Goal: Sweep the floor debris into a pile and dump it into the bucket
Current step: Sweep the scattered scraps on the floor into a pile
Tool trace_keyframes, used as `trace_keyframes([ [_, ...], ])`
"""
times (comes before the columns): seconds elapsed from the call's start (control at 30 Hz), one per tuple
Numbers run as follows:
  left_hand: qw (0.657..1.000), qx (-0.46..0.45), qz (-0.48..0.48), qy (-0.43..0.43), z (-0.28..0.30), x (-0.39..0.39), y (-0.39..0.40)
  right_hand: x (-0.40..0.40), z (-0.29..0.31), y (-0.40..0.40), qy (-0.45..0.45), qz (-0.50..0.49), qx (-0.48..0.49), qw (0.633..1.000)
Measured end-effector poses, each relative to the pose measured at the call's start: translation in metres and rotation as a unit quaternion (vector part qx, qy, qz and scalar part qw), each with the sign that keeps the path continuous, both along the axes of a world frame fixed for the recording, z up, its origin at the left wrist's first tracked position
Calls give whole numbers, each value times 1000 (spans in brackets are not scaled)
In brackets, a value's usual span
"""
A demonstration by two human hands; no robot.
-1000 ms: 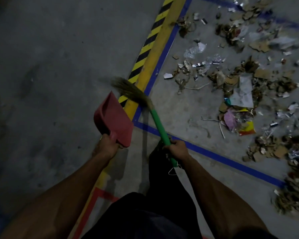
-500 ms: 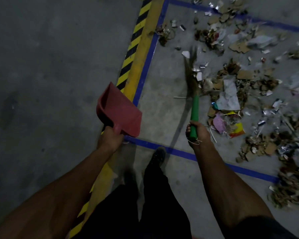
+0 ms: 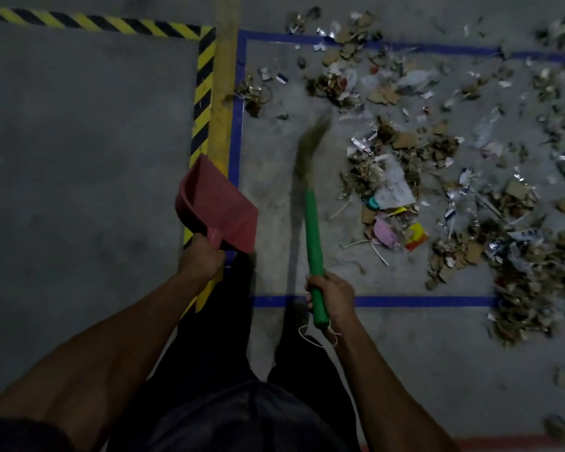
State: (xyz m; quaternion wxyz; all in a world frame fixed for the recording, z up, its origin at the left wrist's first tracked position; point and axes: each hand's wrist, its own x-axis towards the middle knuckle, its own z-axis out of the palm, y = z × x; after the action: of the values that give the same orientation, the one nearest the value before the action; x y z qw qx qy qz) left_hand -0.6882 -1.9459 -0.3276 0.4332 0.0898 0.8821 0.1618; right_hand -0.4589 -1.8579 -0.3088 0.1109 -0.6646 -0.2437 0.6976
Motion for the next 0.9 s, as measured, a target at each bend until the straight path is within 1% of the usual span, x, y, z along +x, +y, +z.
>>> trace_keyframes([
  [0.07, 1000, 4, -25, -11, 3, -17, 12, -18, 0, -1, -12, 18, -16, 1000],
  [0.17, 998, 10, -64, -23, 0, -41, 27, -36, -5, 6, -43, 3, -34, 999],
  [0.4, 995, 11, -102, -15, -7, -74, 53, -25, -29, 62, -121, -72, -54, 989],
  [0.57, 993, 7, -118, -2, -12, -86, 59, -22, -28, 95, -120, -154, -39, 980],
  [0.67, 993, 10, -120, -12, -11, -91, 62, -35, -9, 83, -120, -137, 7, 983],
  [0.73, 992, 12, -126, -16, -10, -93, 64, -45, 5, 63, -101, -114, 19, 988],
  [0.9, 989, 39, -137, -27, 1, -86, 75, -59, 13, 25, -78, -78, -15, 994],
])
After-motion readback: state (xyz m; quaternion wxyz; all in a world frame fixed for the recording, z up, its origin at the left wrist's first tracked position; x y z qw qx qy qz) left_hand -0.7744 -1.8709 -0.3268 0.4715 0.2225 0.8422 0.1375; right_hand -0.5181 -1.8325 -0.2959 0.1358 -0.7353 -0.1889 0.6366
